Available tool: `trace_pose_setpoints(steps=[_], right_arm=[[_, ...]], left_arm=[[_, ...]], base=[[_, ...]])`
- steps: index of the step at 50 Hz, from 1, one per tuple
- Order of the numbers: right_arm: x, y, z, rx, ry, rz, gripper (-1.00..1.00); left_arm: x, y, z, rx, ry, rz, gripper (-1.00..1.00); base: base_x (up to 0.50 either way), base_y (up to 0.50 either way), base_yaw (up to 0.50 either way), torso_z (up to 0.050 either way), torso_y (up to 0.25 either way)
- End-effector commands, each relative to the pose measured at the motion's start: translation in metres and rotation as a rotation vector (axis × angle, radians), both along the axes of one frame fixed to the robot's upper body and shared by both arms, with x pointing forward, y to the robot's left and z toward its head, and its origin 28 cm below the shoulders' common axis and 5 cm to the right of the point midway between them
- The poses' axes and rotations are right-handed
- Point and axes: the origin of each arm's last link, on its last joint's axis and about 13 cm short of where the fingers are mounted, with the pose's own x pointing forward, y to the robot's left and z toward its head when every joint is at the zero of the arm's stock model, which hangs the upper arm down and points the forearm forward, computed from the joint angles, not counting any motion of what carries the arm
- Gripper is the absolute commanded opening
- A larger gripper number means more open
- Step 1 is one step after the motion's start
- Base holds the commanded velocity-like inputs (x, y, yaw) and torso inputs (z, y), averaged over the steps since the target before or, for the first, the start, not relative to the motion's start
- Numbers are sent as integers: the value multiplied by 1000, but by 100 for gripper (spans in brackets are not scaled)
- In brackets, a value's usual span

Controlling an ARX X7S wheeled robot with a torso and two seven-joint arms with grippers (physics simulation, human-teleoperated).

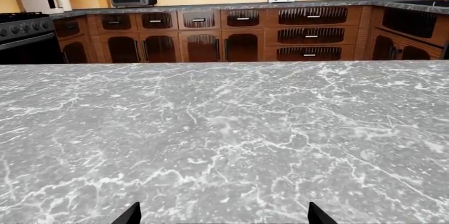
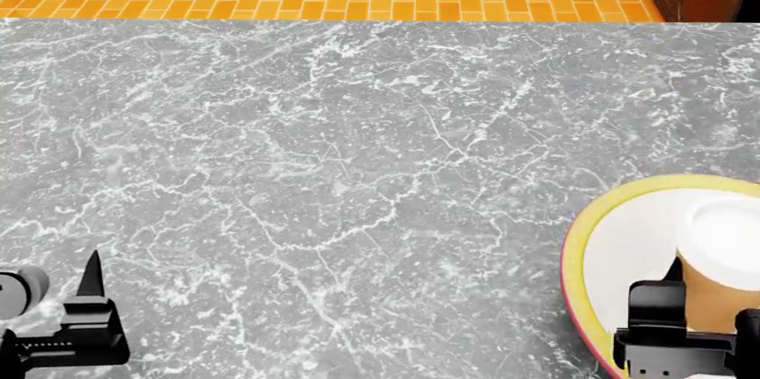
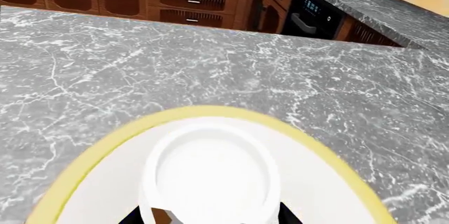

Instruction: Place the cup inside the bowl on the dining table and move the bowl to any counter.

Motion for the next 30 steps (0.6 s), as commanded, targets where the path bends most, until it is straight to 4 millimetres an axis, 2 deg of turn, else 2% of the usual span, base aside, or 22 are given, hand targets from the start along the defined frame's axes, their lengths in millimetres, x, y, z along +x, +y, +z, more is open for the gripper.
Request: trace_pose_setpoints(steps=[1, 13, 14, 30], right_arm=[[-4, -1, -15, -1, 50, -28, -100], [1, -3, -8, -11, 40, -29, -100], [1, -3, -7, -16, 38, -30, 100], [1, -4, 12, -49, -15, -40, 100]], left_arm=[[0, 0, 1, -16, -11, 1, 100], [1, -3, 0, -15, -10, -1, 100], [1, -3, 0, -15, -10, -1, 100], [2, -4, 0, -14, -12, 1, 100]], base=[[0, 0, 0, 0, 0], [0, 0, 0, 0, 0], [0, 0, 0, 0, 0], [0, 0, 0, 0, 0]])
